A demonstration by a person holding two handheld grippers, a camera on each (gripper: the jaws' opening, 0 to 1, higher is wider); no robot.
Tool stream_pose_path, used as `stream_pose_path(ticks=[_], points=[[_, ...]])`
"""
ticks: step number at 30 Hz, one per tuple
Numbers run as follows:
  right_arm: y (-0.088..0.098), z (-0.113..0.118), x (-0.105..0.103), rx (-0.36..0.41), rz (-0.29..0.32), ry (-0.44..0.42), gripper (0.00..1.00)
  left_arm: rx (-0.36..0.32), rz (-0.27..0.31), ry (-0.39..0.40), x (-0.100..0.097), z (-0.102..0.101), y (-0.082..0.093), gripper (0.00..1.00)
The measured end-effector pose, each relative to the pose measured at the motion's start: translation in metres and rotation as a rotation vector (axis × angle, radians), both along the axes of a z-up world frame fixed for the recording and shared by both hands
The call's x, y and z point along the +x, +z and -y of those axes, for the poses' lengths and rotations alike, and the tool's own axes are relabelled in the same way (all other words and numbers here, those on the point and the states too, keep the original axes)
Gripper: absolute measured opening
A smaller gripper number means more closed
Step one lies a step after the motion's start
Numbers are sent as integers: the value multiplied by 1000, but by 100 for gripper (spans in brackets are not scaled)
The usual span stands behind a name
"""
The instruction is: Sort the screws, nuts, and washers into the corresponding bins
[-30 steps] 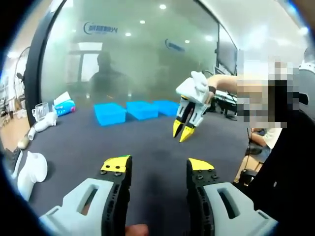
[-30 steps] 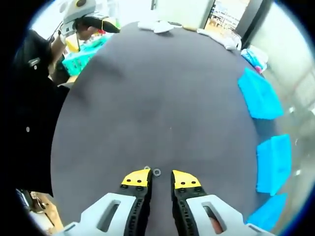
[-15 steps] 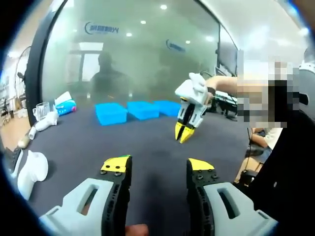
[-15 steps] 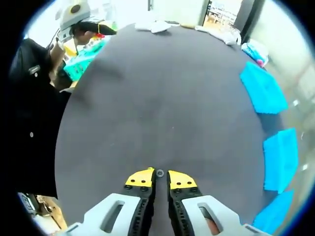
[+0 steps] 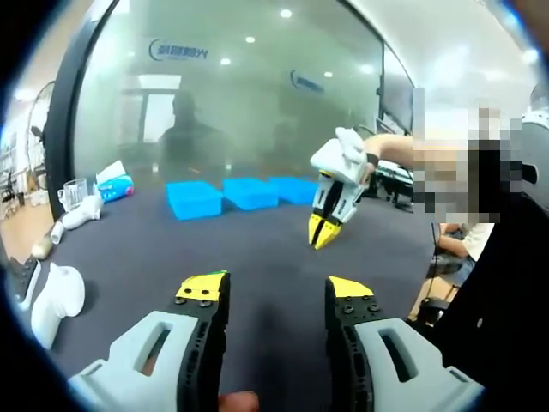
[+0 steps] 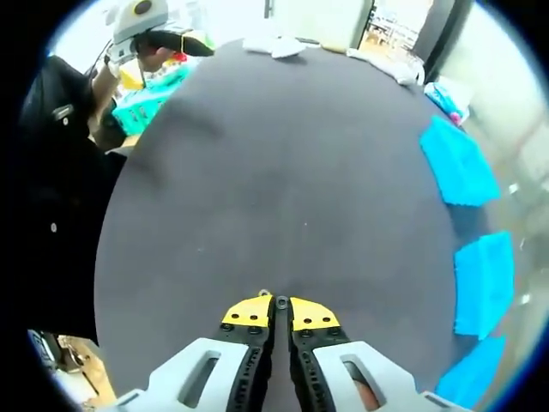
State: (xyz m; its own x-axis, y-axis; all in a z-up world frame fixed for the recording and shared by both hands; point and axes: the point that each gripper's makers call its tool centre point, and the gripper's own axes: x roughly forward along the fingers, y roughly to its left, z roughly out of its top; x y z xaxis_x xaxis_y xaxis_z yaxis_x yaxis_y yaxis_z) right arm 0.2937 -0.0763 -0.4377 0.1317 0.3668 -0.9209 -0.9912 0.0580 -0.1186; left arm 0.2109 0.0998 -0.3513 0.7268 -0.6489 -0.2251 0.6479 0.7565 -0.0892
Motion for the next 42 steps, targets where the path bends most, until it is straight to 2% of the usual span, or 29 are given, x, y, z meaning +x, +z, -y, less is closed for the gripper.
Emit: stream_pose_path(ticks=[5, 9, 14, 18, 21, 29, 33, 38, 42], points=[[8, 4, -3, 52, 23, -22, 3, 1, 2, -2, 0, 1, 1, 43], [24, 5, -6, 177, 49, -71, 3, 1, 7, -2, 0, 1, 3, 43], [44, 16, -2, 316, 116, -170, 3, -1, 12, 3, 1, 1, 5, 43], [58, 33, 4, 421, 197, -277, 3, -1, 24, 1, 0, 3, 11, 43], [67, 44, 5, 508, 229, -362, 3, -4, 30, 1, 0, 4, 13, 43], [87, 76, 8, 680, 339, -545, 4, -4, 37, -4, -2, 8, 17, 43], [95, 85, 7, 744, 373, -617, 3, -4, 37, -1, -2, 8, 17, 43], [99, 88, 10, 769, 409, -649, 3, -6, 40, 0, -1, 7, 18, 43], [107, 89, 21, 792, 423, -672, 4, -5, 46, -1, -1, 6, 20, 43]])
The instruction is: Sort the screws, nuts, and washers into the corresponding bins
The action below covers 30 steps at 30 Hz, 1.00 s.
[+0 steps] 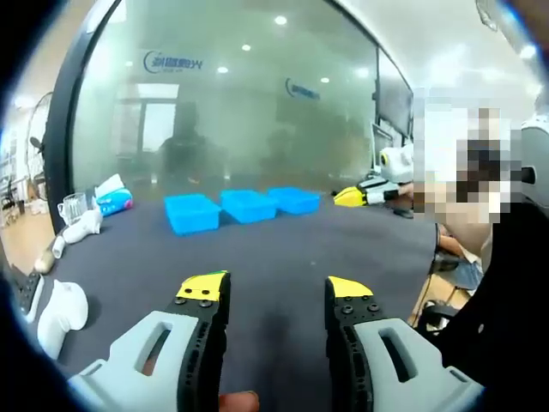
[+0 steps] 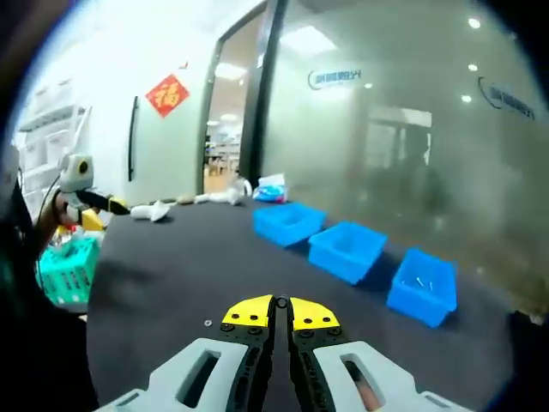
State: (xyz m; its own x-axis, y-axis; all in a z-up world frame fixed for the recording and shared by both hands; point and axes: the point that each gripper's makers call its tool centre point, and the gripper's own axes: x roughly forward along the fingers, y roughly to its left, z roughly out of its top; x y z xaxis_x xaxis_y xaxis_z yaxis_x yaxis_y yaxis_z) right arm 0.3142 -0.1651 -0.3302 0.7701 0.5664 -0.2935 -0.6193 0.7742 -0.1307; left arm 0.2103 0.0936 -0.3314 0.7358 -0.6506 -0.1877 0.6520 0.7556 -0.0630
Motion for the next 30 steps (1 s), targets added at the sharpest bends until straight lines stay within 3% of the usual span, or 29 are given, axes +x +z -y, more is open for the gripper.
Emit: stream_pose_path(ticks=[8, 10, 22, 30], points=[[11, 4, 40, 28, -4, -62, 4, -3, 1, 14, 2, -5, -1, 43], [7, 7, 52, 61, -46, -91, 4, -5, 1, 16, 2, -6, -1, 42], [23, 16, 136, 95, 2, -228, 3, -3, -7, 28, -1, -10, -4, 42], [34, -2, 186, 81, 45, -267, 4, -5, -5, 40, -1, -12, -3, 42]])
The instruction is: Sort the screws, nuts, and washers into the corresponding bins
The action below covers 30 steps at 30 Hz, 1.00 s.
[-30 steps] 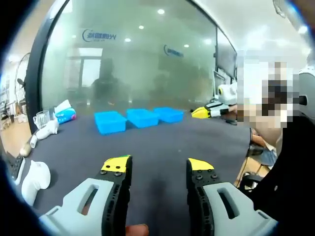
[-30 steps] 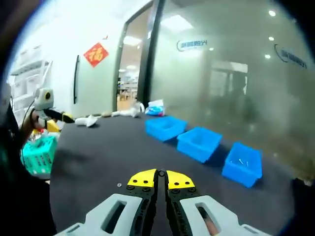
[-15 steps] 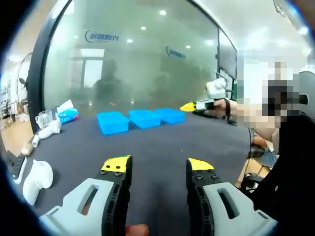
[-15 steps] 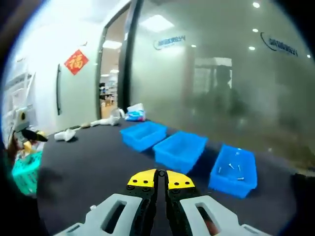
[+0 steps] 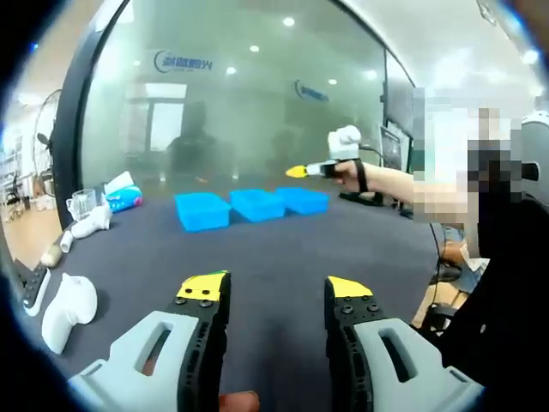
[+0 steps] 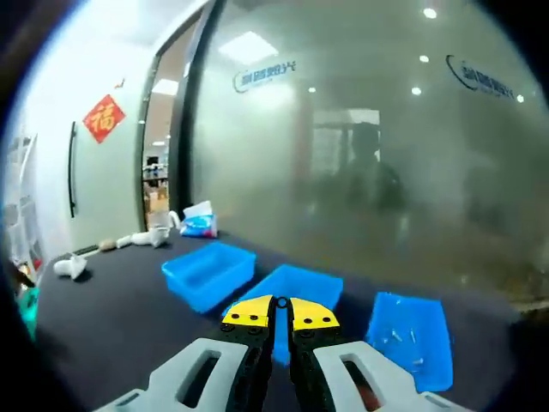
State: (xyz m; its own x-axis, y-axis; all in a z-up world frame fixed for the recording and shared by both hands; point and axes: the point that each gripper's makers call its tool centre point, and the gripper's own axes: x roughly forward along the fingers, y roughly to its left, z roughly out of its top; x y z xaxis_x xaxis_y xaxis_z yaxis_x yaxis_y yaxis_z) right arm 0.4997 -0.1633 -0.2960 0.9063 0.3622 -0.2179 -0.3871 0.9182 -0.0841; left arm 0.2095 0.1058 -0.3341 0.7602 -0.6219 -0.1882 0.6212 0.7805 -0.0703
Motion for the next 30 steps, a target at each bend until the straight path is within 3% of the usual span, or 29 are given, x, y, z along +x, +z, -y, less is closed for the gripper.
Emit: stream_pose_path(ticks=[8, 17, 25, 27, 30], points=[[-18, -25, 23, -50, -44, 9, 4, 2, -3, 3, -1, -3, -2, 42], [-20, -28, 47, -101, -15, -17, 4, -3, -7, 10, -1, -6, -3, 42], [-24, -27, 52, -49, -49, -25, 5, -5, -6, 9, 0, -6, -2, 42], [-23, -28, 49, -27, -52, -13, 7, -3, -7, 8, 0, -6, -2, 42], [-27, -31, 44, -39, -61, 12, 18, -4, -13, 10, 1, -6, -5, 42]])
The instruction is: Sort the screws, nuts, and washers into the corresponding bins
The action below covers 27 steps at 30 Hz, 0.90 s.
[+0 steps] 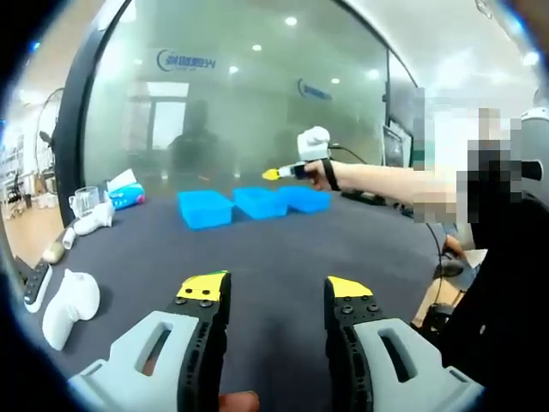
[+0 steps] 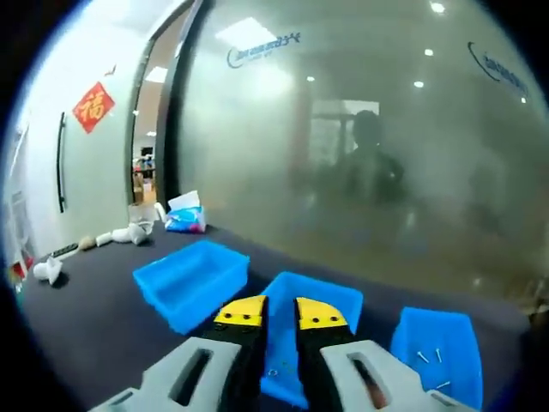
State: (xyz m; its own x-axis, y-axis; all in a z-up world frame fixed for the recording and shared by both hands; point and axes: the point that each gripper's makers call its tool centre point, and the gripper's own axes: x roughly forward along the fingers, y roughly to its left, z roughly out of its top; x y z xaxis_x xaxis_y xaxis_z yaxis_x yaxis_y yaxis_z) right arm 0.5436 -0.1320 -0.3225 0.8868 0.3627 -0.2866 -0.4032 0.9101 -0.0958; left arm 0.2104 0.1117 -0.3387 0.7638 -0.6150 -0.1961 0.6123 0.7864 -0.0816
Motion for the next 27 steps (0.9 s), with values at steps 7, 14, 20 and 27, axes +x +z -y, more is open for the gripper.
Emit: stream_pose_path(ticks=[7, 14, 20, 27], points=[[-7, -2, -25, -23, 2, 41, 25, -3, 1, -4, 0, 2, 1, 42], [-13, 0, -66, -51, 8, 99, 28, -1, 1, -11, 0, 5, 2, 42], [-5, 1, -113, -22, 48, 137, 28, 0, 5, -22, 0, 11, 4, 42], [8, 10, -165, 19, 104, 162, 28, 1, 9, -36, -2, 16, 6, 42]])
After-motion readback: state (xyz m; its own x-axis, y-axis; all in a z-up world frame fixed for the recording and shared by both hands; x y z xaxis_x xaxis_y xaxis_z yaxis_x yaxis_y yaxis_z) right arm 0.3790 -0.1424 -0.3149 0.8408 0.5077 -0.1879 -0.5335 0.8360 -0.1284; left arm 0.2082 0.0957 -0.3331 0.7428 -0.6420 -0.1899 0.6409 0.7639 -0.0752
